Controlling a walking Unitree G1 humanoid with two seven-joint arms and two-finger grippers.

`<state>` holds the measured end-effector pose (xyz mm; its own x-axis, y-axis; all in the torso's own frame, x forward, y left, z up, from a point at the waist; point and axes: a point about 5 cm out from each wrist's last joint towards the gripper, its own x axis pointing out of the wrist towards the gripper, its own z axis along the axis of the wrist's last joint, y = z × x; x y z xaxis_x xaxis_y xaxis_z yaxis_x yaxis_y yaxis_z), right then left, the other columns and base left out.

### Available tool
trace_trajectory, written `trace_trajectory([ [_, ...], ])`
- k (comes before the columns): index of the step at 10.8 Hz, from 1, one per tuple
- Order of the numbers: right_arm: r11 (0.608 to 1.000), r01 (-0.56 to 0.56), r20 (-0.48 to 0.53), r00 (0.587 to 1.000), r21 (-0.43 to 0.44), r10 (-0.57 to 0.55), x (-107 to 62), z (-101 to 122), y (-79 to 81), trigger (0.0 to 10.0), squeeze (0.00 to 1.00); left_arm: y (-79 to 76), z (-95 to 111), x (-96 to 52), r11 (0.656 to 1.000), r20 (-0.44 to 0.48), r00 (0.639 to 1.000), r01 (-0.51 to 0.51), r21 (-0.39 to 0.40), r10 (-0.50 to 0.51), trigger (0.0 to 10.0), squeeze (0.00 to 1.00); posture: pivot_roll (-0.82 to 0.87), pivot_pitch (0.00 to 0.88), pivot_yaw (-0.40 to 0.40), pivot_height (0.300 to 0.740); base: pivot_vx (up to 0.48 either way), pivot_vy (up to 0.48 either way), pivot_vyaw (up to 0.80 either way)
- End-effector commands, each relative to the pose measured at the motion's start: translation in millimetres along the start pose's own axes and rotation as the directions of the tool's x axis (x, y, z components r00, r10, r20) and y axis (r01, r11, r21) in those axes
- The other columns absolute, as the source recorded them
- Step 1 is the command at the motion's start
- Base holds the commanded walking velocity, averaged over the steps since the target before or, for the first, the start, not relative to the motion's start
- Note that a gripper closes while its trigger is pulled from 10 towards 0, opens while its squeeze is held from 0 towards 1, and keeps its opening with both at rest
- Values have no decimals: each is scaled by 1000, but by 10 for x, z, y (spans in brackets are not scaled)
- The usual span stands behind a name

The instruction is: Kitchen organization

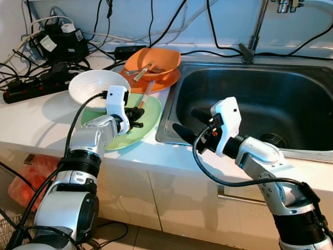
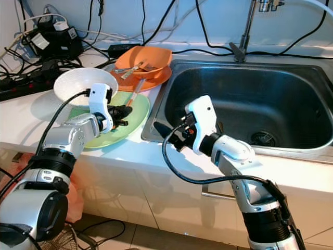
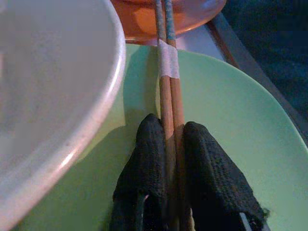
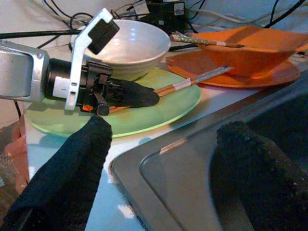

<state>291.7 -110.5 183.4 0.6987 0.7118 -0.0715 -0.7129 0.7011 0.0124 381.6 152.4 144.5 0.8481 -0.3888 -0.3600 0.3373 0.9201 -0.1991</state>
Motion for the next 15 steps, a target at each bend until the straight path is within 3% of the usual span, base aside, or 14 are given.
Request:
trace_trajectory([
  [1, 1000, -1, 11, 1000, -3, 1, -14, 25, 21, 10000, 0, -23, -632, 11, 997, -244, 970, 0, -78, -19, 0, 0, 21, 45, 85, 740, 0, 0, 0],
  [5, 1000, -2, 10, 1000, -2, 2, -3, 22, 14, 10000, 0, -143, -554, 6, 994, -196, 978, 59, -87, -75, 0, 0, 23, 43, 82, 740, 0, 0, 0],
  [7, 1000, -1, 12, 1000, -2, 1, 0, 24, 7, 10000, 0, -286, -492, -31, 993, -132, 984, 120, 11, -117, 0, 0, 27, 45, 77, 740, 0, 0, 0],
  [8, 1000, 0, 12, 1000, -2, 0, 2, 24, 4, 10000, 0, -293, -476, -42, 993, -111, 987, 116, 16, -113, 0, 0, 28, 45, 75, 740, 0, 0, 0],
  [10, 1000, 20, 19, 1000, 6, -20, 10, 23, -29, 10000, 0, -347, -343, -125, 989, 15, 991, 129, 68, -130, 0, 0, 34, 45, 68, 740, 0, 0, 0],
  [12, 996, 70, 49, 996, 50, -73, 31, 52, -107, 10000, 0, -398, -298, -181, 984, 124, 977, 167, 67, -175, 0, 0, 37, 43, 63, 740, 0, 0, 0],
  [15, 976, 155, 94, 981, 156, -171, 38, 99, -264, 10000, 0, -484, -354, -246, 962, 204, 940, 269, 55, -274, 0, 0, 36, 41, 62, 740, 0, 0, 0],
])
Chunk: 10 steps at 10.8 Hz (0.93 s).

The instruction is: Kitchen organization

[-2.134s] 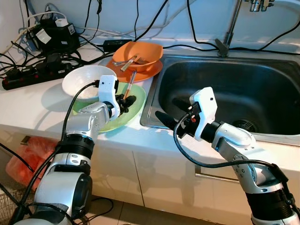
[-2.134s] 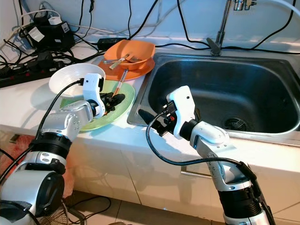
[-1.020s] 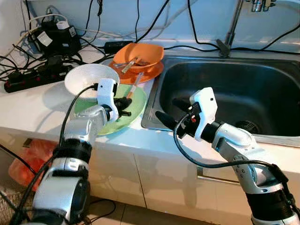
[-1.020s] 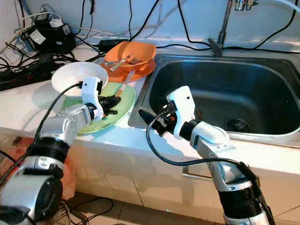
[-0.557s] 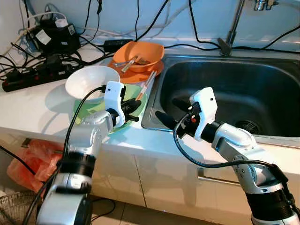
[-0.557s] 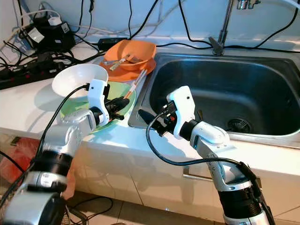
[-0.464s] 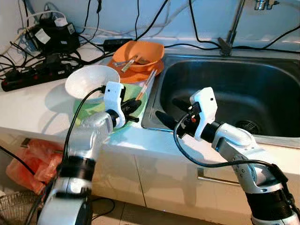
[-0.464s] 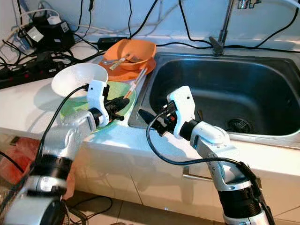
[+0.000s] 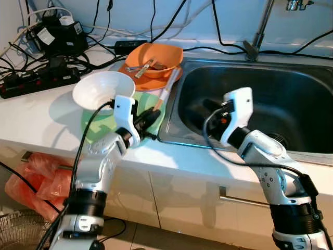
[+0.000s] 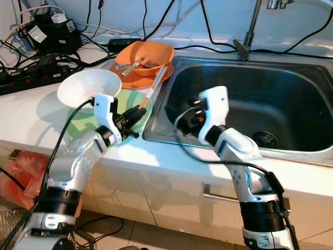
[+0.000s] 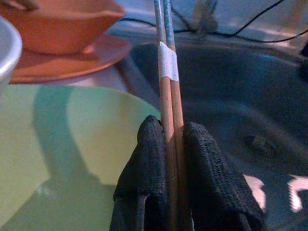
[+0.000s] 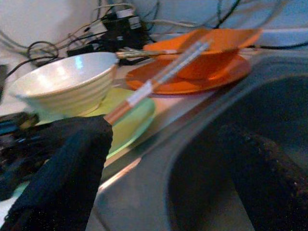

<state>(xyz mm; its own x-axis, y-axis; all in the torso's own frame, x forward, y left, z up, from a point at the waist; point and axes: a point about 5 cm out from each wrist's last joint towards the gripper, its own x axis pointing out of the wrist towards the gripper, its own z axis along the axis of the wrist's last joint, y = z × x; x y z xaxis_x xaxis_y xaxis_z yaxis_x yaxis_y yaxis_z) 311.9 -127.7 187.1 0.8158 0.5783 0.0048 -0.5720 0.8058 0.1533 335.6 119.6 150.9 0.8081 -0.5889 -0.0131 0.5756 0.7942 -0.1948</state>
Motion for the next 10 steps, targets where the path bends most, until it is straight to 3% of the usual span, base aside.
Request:
trace_trajectory([
  [1, 1000, 1, 29, 1000, 30, -1, 32, 62, -4, 10000, 0, -71, -196, -24, 998, -61, 997, 52, -25, -54, 0, 0, 35, 40, 63, 740, 0, 0, 0],
  [3, 996, 3, 51, 999, 90, -8, 47, 84, -15, 10000, 0, -128, -148, -27, 994, -12, 994, 106, 5, -106, 0, 0, 35, 40, 63, 740, 0, 0, 0],
  [4, 977, -7, 93, 996, 212, -13, 77, 132, -29, 10000, 0, -195, -102, -16, 987, 20, 987, 160, 8, -160, 0, 0, 37, 39, 62, 740, 0, 0, 0],
  [5, 966, -24, 115, 993, 259, -6, 97, 168, -35, 10000, 0, -227, -100, -4, 982, 21, 982, 187, 13, -187, 0, 0, 37, 39, 62, 740, 0, 0, 0],
  [10, 913, -89, 142, 989, 398, 34, 156, 168, -10, 10000, 0, -408, -76, 78, 958, 42, 957, 287, 12, -287, 0, 0, 36, 35, 64, 740, 0, 0, 0],
])
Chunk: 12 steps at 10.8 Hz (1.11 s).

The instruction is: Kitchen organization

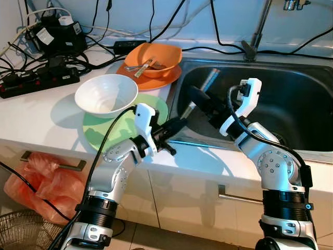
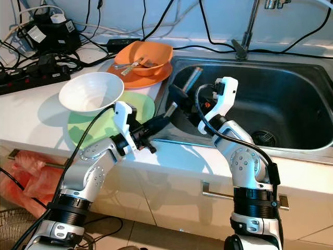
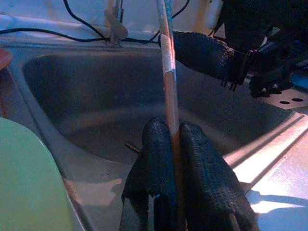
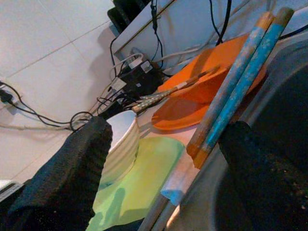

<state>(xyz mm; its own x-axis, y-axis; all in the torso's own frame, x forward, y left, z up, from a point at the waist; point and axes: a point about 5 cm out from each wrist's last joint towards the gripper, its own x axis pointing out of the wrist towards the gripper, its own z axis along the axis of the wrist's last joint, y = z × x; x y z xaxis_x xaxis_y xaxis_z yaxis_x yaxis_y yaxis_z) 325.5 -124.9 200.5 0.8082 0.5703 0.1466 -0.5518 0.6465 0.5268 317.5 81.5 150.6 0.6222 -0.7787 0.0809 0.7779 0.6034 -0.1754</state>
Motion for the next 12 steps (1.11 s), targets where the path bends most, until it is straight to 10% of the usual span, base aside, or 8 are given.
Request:
trace_trajectory([
  [1, 1000, -18, -5, 1000, 23, 19, 31, 3, 32, 8941, 0, -6, 14, 5, 1000, 5, 1000, 15, -6, -15, 0, 0, 36, 35, 64, 740, 0, 0, 0],
  [2, 999, -23, -5, 1000, 33, 24, 30, -4, 32, 2706, 0, -11, 33, 10, 1000, 14, 1000, 22, -10, -22, 0, 0, 37, 34, 63, 740, 0, 0, 0],
  [3, 999, -26, -3, 1000, 42, 26, 31, -6, 31, 0, 0, -8, 38, 12, 1000, 17, 1000, 22, -11, -22, 0, 0, 39, 32, 63, 740, 0, 0, 0],
  [12, 989, -114, -33, 993, 99, 117, 107, -158, -21, 0, 0, -117, 84, 37, 976, 62, 991, 129, -177, -120, 0, 0, 48, 27, 62, 740, 0, 0, 0],
])
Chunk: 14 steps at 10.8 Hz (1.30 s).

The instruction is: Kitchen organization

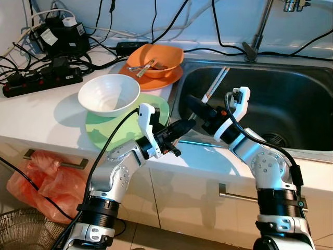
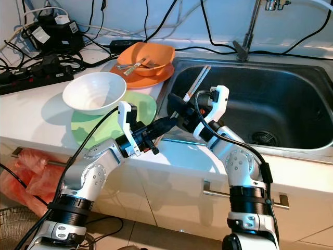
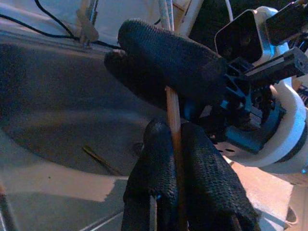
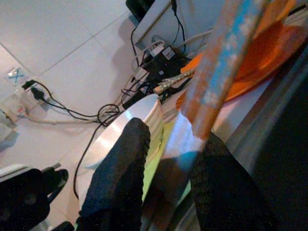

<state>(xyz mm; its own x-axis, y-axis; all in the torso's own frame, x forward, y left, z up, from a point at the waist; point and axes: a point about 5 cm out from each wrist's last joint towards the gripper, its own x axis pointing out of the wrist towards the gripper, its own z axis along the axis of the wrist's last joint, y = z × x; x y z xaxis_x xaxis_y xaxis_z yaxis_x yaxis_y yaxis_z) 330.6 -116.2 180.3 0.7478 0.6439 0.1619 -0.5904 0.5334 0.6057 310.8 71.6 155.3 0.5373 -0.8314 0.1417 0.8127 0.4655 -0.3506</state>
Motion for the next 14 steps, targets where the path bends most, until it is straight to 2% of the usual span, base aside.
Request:
trace_trajectory([
  [1, 999, -33, 3, 999, -24, 33, 60, 40, 51, 0, 0, -18, 77, -17, 1000, 20, 1000, 19, -5, -19, 0, 0, 49, 30, 62, 740, 0, 0, 0],
  [6, 998, -36, 39, 999, -46, 38, 63, 128, 17, 0, 0, 37, 46, -127, 999, -5, 1000, -1, -51, 1, 0, 0, 46, 38, 62, 740, 0, 0, 0],
  [9, 998, -33, 54, 998, -48, 36, 54, 159, 3, 0, 0, 42, 18, -143, 996, -20, 1000, 1, -86, -2, 0, 0, 43, 40, 63, 740, 0, 0, 0],
  [10, 998, -33, 53, 998, -48, 35, 53, 156, 0, 0, 0, 58, 12, -138, 996, -24, 1000, -17, -88, 15, 10000, 518, 43, 40, 61, 740, 0, 0, 0],
  [11, 999, -28, 53, 998, -44, 30, 55, 145, -4, 0, 0, 90, 20, -125, 994, -21, 998, -54, -98, 52, 10000, 1000, 43, 41, 60, 740, 0, 0, 0],
  [13, 999, 23, 87, 996, -38, -20, 73, 164, -31, 0, 0, 99, 34, -126, 990, -20, 997, -74, -117, 73, 10000, 1000, 45, 43, 58, 740, 0, 0, 0],
  [14, 994, 103, 135, 986, -27, -99, 90, 215, -108, 0, 0, 64, 70, -123, 991, -12, 998, -67, -118, 66, 10000, 1000, 49, 45, 58, 740, 0, 0, 0],
])
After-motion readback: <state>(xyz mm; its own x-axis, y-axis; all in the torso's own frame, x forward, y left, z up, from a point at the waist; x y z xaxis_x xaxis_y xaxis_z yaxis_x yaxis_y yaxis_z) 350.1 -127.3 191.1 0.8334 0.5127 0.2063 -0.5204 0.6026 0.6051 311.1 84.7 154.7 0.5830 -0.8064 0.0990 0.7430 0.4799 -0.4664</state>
